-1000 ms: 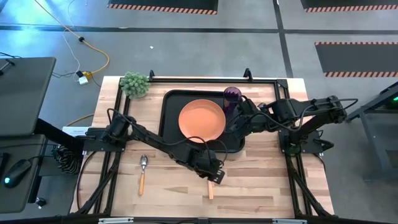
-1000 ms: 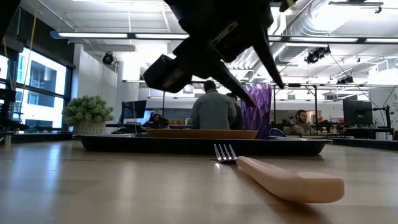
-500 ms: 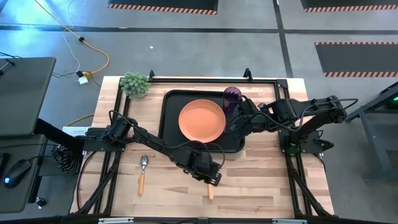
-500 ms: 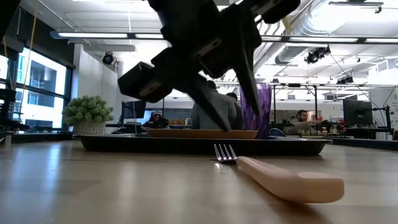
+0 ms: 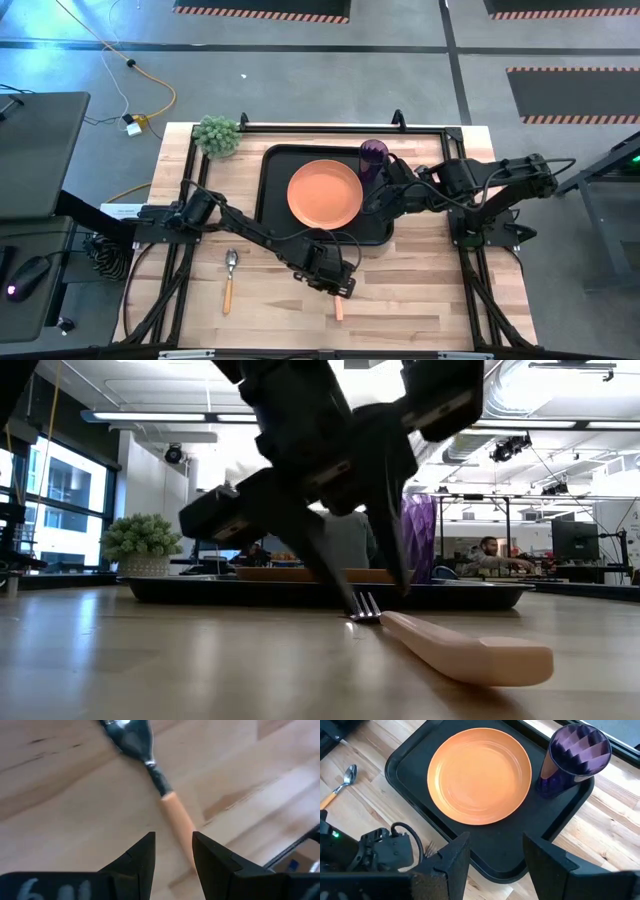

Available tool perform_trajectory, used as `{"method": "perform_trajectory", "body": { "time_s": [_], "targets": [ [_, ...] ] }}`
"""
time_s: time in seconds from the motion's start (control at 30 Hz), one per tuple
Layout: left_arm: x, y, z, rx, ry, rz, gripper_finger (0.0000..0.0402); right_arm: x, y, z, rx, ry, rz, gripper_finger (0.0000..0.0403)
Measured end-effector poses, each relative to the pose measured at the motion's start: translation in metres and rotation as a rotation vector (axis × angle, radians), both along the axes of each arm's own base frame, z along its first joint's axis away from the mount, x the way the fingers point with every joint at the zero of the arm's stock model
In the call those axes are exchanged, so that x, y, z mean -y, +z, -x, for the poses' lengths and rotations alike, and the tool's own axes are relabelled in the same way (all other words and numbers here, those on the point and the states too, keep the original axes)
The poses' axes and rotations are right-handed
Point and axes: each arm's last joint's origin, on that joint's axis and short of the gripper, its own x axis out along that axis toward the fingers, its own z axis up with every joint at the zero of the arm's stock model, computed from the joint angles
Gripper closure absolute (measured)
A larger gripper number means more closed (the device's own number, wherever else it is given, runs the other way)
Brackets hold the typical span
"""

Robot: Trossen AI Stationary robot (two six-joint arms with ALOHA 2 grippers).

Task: Pick and place plate/cup/fork/spoon on tray
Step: Put the orange fork on the black tray to the left of the orange plate

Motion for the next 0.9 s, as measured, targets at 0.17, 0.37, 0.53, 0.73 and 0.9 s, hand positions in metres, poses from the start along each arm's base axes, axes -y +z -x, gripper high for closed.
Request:
{"method": "perform_trajectory", "body": {
  "time_s": [0.17, 0.37, 0.53, 0.73, 0.9],
  "targets": [
    [-0.006, -0.001, -0.003, 0.001, 0.017, 0.002, 0.0281, 0.000, 0.000, 0.000, -0.002, 0.000, 0.000, 0.0230],
    [-0.007, -0.004, -0.005, 0.006, 0.036, 0.014, 0.0281, 0.000, 0.000, 0.001, -0.008, 0.000, 0.002, 0.0230],
    [-0.006, -0.011, -0.006, -0.011, 0.036, 0.017, 0.0282, 0.000, 0.000, 0.001, -0.009, 0.001, 0.000, 0.0230],
    [-0.010, -0.011, -0.007, -0.010, 0.057, 0.006, 0.0282, 0.000, 0.000, 0.001, -0.011, 0.007, 0.002, 0.0230],
    [-0.012, -0.015, -0.008, -0.023, 0.065, 0.006, 0.0282, 0.000, 0.000, 0.001, -0.017, 0.020, -0.004, 0.0230]
  ]
}}
